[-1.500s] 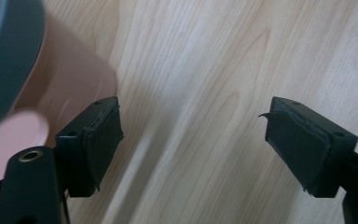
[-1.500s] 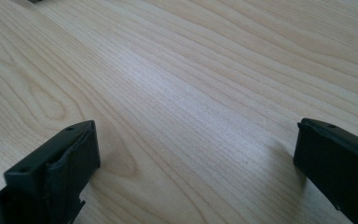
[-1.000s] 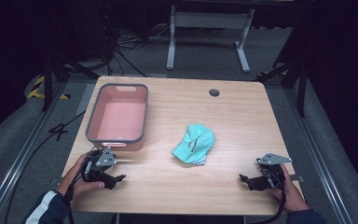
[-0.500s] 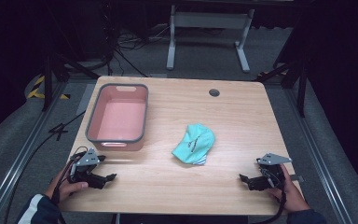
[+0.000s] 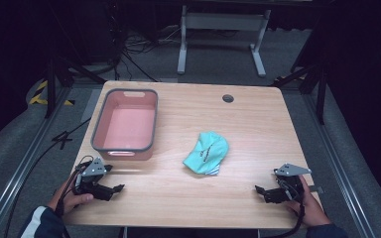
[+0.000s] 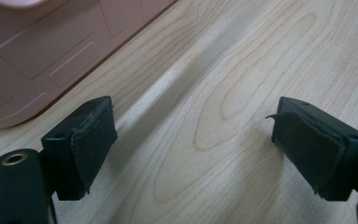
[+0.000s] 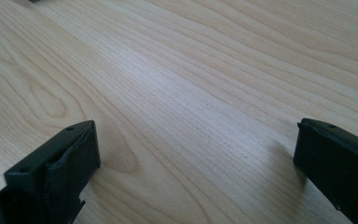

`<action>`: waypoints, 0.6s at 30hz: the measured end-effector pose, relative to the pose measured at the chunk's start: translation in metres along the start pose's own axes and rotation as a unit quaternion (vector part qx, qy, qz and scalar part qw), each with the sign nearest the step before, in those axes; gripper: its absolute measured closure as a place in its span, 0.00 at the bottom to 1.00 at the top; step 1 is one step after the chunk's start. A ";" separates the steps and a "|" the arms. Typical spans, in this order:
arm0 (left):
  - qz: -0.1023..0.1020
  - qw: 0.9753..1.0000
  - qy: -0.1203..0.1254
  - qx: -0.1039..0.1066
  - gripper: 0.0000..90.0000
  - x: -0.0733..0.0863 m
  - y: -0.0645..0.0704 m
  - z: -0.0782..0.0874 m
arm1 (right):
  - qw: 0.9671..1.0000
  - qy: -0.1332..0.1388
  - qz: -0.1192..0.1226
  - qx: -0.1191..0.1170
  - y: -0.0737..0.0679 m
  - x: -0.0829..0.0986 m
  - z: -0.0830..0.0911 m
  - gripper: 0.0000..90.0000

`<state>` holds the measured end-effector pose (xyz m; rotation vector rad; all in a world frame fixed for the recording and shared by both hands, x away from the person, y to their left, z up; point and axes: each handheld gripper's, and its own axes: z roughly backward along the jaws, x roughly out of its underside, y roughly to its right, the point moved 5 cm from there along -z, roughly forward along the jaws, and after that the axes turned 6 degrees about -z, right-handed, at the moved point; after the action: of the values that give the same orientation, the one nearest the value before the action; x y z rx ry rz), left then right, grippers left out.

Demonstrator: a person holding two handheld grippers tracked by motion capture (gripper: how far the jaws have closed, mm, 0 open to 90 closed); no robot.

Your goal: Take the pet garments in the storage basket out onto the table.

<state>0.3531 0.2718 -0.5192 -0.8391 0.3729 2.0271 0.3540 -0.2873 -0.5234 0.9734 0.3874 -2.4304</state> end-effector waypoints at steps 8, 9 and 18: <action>-0.001 1.000 -0.003 -0.002 0.13 0.000 0.000 0.000 | 1.000 0.000 -0.002 0.000 0.000 0.000 0.000 0.00; -0.001 1.000 -0.002 -0.002 0.13 0.000 0.000 0.000 | 1.000 0.000 -0.002 0.000 0.000 0.000 0.000 0.00; -0.001 1.000 -0.003 -0.002 0.12 -0.001 -0.001 -0.001 | 1.000 0.000 -0.002 0.000 0.000 0.000 0.000 0.00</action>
<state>0.3545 0.2712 -0.5193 -0.8344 0.3649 2.0288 0.3535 -0.2872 -0.5233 0.9722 0.3899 -2.4341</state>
